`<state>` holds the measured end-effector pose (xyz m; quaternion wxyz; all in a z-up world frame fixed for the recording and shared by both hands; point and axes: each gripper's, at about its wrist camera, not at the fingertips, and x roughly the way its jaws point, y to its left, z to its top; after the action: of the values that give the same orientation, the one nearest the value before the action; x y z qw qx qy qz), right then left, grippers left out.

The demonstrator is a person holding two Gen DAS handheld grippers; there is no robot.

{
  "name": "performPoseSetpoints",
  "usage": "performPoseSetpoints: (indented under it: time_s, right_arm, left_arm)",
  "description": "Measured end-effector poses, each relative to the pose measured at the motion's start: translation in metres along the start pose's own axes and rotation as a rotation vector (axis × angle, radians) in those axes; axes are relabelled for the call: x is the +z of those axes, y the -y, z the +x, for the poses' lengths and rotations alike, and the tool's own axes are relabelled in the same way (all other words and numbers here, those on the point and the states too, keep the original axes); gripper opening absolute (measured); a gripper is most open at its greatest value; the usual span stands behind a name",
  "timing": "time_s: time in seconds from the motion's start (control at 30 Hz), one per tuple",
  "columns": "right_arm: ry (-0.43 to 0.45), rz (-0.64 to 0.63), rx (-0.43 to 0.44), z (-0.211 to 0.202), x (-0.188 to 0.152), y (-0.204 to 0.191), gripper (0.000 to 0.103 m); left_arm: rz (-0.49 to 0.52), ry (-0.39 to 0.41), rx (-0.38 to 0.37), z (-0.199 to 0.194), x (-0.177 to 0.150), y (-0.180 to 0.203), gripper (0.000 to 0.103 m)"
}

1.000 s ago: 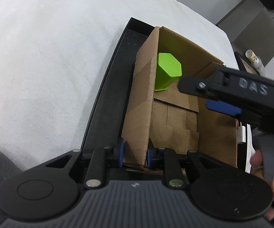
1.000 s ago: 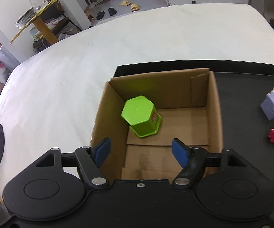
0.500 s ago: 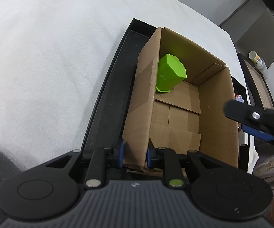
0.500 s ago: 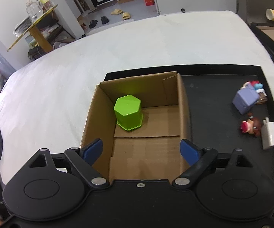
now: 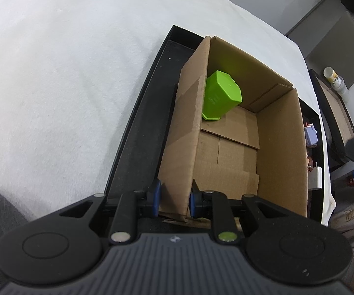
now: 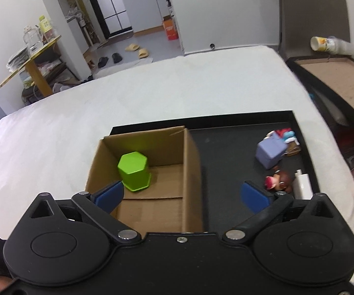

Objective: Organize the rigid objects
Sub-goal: 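Move the right gripper to the pink hooded doll and close on it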

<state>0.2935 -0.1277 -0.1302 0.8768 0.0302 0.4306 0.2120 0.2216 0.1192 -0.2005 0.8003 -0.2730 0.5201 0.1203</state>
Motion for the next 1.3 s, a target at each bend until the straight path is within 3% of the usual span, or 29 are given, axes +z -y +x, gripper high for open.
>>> performPoseSetpoints:
  time_s: [0.2, 0.47, 1.07, 1.3]
  right_arm:
    - [0.035, 0.015, -0.046, -0.009, -0.007, 0.013, 0.103]
    - [0.079, 0.011, -0.040, -0.021, -0.010, 0.032, 0.103]
    - [-0.009, 0.147, -0.007, -0.019, -0.034, 0.094, 0.103]
    - [-0.069, 0.178, -0.014, -0.003, -0.048, 0.105, 0.096]
  left_arm:
    - [0.012, 0.007, 0.007, -0.001, 0.000, 0.002, 0.021]
    - [0.006, 0.010, 0.017, -0.002, -0.001, 0.002, 0.021]
    - [-0.006, 0.006, 0.032, -0.001, 0.000, 0.004, 0.021]
    - [-0.008, 0.004, 0.032, -0.001, 0.000, 0.004, 0.021]
